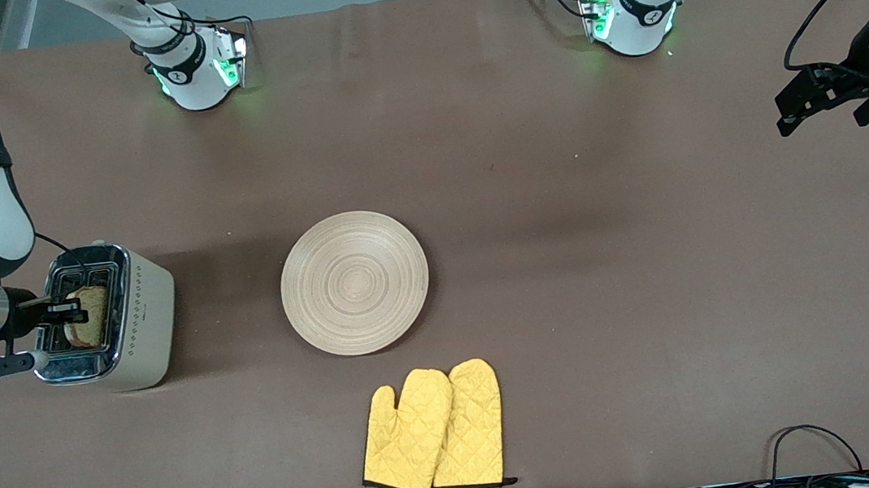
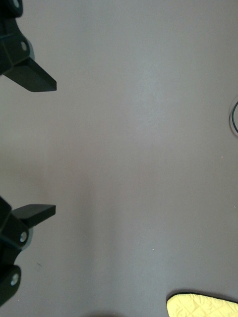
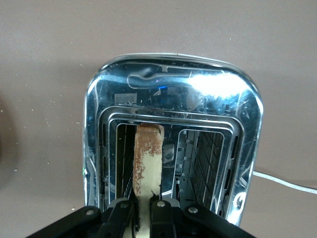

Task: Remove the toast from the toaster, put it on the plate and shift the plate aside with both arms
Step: 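Lift the toast up out of the toaster slot with the right gripper, then carry the toast over the wooden plate with the right gripper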

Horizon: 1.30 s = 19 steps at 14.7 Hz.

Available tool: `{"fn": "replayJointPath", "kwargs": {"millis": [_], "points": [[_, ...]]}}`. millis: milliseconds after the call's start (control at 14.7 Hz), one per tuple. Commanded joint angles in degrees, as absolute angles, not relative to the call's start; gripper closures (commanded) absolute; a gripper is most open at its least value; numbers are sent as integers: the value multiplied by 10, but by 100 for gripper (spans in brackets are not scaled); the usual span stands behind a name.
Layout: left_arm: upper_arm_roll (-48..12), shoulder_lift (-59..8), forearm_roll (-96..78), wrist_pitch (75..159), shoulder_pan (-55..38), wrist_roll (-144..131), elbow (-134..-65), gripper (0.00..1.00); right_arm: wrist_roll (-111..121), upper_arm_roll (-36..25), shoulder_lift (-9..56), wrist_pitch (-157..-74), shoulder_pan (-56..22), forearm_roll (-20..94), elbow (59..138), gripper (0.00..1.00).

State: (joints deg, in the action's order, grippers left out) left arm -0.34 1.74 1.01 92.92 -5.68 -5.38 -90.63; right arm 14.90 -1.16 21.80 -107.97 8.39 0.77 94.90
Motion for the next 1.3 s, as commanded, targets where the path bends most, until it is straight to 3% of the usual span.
{"fn": "replayJointPath", "kwargs": {"millis": [0,273,477,818,955,1227], "points": [[-4,14,3,918,-53,-41,-896,0,144,-10,201,-1001,84,16,869,100],[-4,14,3,918,-53,-40,-896,0,140,-8,200,-890,72,33,763,100],[-4,14,3,918,-53,-40,-896,0,113,-9,190,-870,57,85,791,98],[-3,14,3,918,-53,-40,-897,0,107,-10,191,-993,-7,235,940,93],[-3,14,4,918,-53,-40,-897,0,105,-10,191,-1057,-53,279,986,100],[-3,14,3,918,-52,-40,-897,0,77,-9,188,-1141,-132,329,1048,100]]}}
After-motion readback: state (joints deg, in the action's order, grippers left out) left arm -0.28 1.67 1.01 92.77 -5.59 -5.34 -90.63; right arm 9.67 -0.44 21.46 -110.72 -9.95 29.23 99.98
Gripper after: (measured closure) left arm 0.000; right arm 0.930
